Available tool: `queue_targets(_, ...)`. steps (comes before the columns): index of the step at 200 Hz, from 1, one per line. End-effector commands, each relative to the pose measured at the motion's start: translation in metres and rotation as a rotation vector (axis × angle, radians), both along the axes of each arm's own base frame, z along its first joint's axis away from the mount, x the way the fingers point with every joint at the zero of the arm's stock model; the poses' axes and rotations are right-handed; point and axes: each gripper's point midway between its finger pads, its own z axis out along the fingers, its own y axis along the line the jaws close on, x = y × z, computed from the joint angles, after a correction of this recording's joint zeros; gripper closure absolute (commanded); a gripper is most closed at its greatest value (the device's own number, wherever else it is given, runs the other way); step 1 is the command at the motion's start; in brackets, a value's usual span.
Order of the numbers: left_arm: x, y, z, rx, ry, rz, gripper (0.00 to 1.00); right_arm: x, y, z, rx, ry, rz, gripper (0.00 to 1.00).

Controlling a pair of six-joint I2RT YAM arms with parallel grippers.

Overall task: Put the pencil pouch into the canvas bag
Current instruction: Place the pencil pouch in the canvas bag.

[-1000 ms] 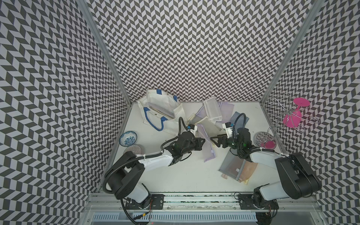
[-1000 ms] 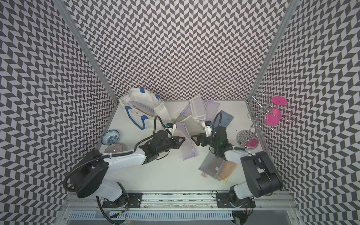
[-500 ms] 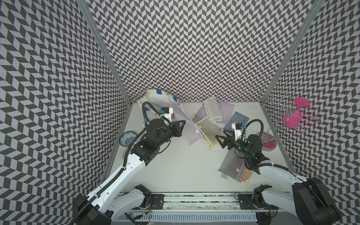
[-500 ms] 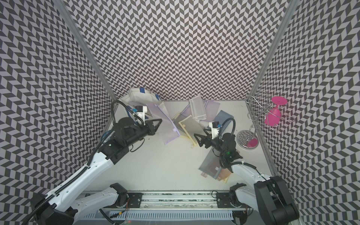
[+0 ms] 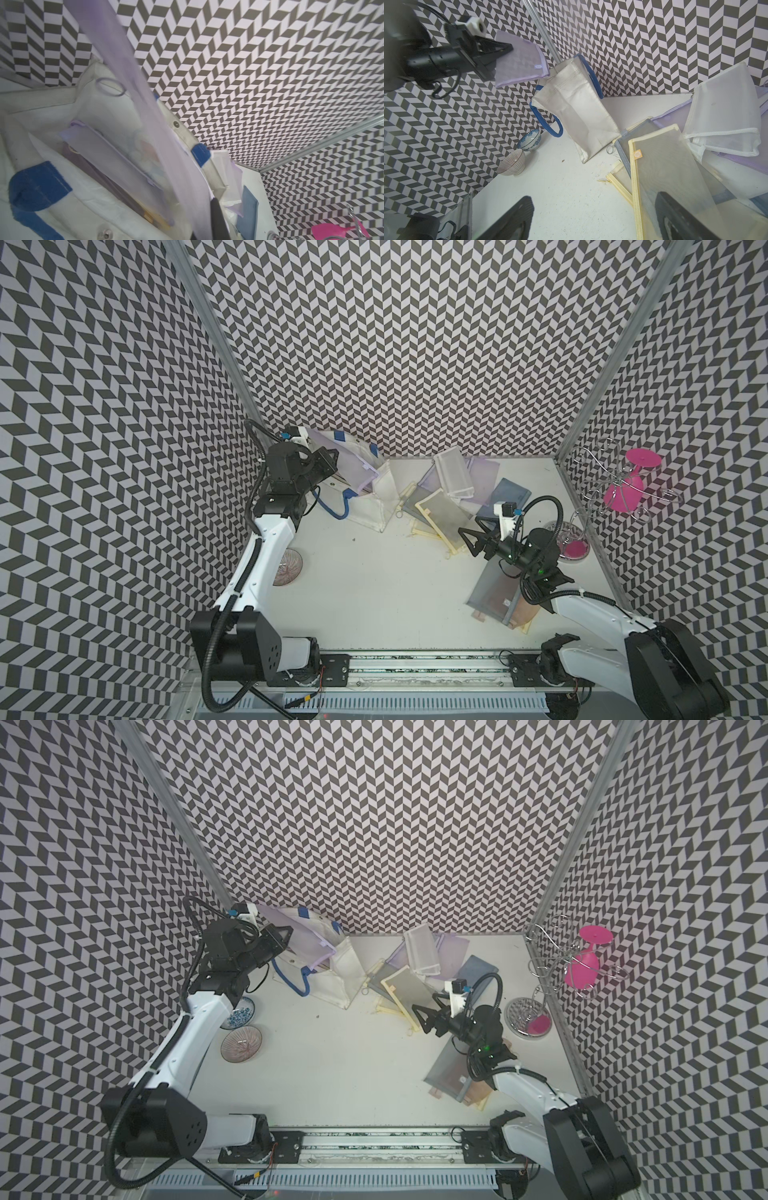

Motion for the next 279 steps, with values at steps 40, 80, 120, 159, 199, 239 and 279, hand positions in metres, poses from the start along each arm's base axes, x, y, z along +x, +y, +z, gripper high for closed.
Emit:
queue_targets(40, 0.044, 0.03, 0.003, 0.022, -0.053, 0.072, 1.0, -0.005, 0.002, 0.023, 0.029, -0.084, 0.01, 0.08)
queue_targets(80, 0.053, 0.039, -0.015, 0.028, -0.022, 0.098, 1.0, -0.007, 0.003, 0.027, 0.036, -0.091, 0.016, 0.08)
queue_targets(120, 0.059, 0.022, -0.027, 0.028, 0.003, 0.078, 1.0, -0.008, 0.002, 0.029, 0.038, -0.099, 0.011, 0.08)
queue_targets(159, 0.065, 0.009, -0.045, 0.049, 0.05, 0.105, 1.0, -0.01, 0.0, 0.032, 0.04, -0.109, 0.006, 0.08)
queue_targets(199, 0.071, 0.004, -0.059, 0.098, 0.091, 0.156, 1.0, -0.011, -0.001, 0.034, 0.04, -0.118, 0.002, 0.08)
queue_targets(239, 0.075, 0.002, -0.071, 0.125, 0.131, 0.178, 0.84, -0.011, -0.001, 0.034, 0.041, -0.12, 0.001, 0.08)
queue_targets(279, 0.073, 0.001, -0.076, 0.15, 0.14, 0.19, 0.6, -0.012, -0.002, 0.036, 0.042, -0.129, -0.003, 0.09)
